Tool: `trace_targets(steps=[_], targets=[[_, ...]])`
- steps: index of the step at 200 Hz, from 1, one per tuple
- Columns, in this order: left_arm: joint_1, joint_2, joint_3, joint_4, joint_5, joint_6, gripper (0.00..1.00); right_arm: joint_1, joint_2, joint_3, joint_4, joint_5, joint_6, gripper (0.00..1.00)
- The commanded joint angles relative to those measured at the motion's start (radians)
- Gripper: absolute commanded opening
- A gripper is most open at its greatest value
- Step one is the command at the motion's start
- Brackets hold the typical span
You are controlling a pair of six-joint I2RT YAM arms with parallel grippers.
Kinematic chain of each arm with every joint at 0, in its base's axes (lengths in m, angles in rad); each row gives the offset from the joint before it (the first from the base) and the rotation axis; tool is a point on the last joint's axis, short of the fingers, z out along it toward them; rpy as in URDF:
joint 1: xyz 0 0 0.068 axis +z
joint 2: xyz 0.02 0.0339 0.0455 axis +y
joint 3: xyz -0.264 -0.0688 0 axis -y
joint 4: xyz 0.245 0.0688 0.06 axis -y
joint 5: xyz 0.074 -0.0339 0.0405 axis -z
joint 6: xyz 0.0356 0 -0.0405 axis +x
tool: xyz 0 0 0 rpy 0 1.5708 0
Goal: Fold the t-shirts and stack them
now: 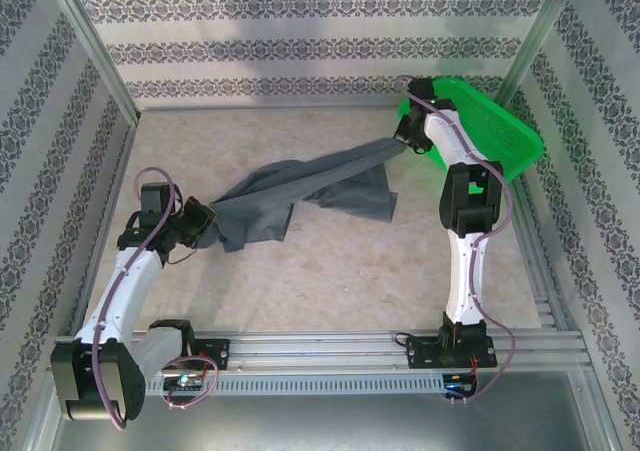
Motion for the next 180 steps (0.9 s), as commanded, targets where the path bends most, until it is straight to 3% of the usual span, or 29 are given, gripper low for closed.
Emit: trace_targets(steps=[1,31,84,115,150,180], targets=[[-0.011,0.008,-0.023,0.151,0.067,-0.078,0.00,0.002,-0.055,-0.022,0.002,0.027,-0.003,0.00],[-0.009,0.023,0.039,0.148,0.030,-0.083,0.00,0.044,-0.176,-0.079,0.037,0.002,0.015,0.00],[0.010,0.046,0.356,0.075,-0.143,-0.080,0.00,0.087,-0.468,-0.120,0.096,-0.004,0.101,0.00],[0.015,-0.012,0.461,0.054,-0.246,-0.075,0.00,0.105,-0.698,-0.281,0.206,0.075,0.136,0.00],[0.015,-0.202,0.472,0.040,-0.461,-0.054,0.00,0.176,-0.993,-0.501,0.311,0.243,0.124,0.00],[0.015,-0.265,0.551,-0.054,-0.566,-0.013,0.00,0.231,-1.155,-0.571,0.313,0.330,0.102,0.00]])
